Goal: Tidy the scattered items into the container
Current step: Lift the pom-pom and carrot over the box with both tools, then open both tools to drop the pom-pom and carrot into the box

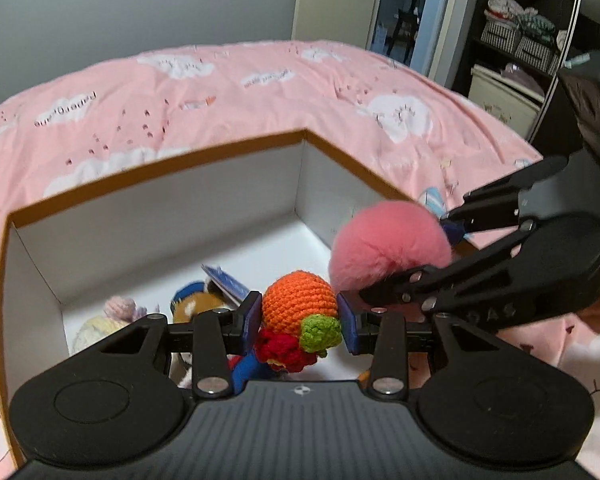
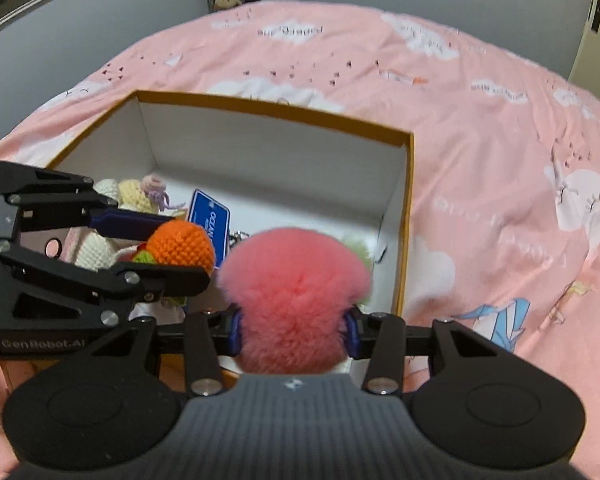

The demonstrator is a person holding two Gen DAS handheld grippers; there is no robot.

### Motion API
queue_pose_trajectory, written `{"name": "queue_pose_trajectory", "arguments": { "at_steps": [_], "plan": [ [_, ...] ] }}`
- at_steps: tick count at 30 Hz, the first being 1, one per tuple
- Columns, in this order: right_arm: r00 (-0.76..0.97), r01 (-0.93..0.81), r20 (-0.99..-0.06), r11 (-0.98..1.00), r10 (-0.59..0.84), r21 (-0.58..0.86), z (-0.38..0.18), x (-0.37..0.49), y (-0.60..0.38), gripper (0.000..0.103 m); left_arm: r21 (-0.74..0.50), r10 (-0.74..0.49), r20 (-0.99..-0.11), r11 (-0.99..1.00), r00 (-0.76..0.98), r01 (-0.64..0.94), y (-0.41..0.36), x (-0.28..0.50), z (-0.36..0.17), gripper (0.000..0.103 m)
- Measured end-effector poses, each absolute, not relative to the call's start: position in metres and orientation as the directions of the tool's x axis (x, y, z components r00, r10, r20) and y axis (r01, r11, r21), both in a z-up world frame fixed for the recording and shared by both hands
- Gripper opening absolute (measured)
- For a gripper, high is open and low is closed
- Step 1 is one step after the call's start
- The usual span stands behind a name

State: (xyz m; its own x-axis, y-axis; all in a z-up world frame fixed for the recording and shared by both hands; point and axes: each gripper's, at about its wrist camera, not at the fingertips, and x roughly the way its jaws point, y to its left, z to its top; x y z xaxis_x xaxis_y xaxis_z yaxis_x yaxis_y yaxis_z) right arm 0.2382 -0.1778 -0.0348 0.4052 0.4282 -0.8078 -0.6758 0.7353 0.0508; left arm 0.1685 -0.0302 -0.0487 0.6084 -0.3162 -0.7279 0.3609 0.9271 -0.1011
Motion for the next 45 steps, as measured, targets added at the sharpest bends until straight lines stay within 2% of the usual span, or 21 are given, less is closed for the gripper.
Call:
{"name": "queue_pose_trajectory", "arguments": {
  "at_steps": [10, 19, 24, 33, 39, 45],
  "plan": [
    [0.338, -0.647, -0.849, 0.755, 0.406, 0.103, -0.037, 0.249, -0.177, 0.050, -0.184, -0.347, -0.765, 0.925, 0.542, 0.333, -0.025, 0.180, -0.055, 0.049],
    [0.334, -0.637, -0.859, 0.764, 0.389, 0.099, -0.036, 0.249, -0.175, 0.049, -0.206, -0.344, -0.772, 0.931, 0.534, 0.301, -0.021, 0.181, -0.056, 0.059],
    [0.339, -0.632, -0.857, 0.769, 0.387, 0.097, -0.035, 0.249, -0.176, 0.050, -0.218, -0.341, -0.775, 0.934, 0.532, 0.281, -0.018, 0.182, -0.057, 0.069],
    [0.355, -0.625, -0.848, 0.774, 0.394, 0.098, -0.031, 0.247, -0.179, 0.053, -0.224, -0.340, -0.764, 0.937, 0.548, 0.269, -0.015, 0.179, -0.054, 0.076],
    [0.395, -0.623, -0.817, 0.776, 0.421, 0.098, -0.020, 0.239, -0.183, 0.057, -0.204, -0.331, -0.748, 0.939, 0.575, 0.276, -0.014, 0.168, -0.044, 0.076],
    [0.489, -0.636, -0.711, 0.765, 0.505, 0.106, 0.006, 0.211, -0.194, 0.062, -0.140, -0.313, -0.682, 0.943, 0.661, 0.302, -0.007, 0.139, -0.013, 0.076]
  ]
}}
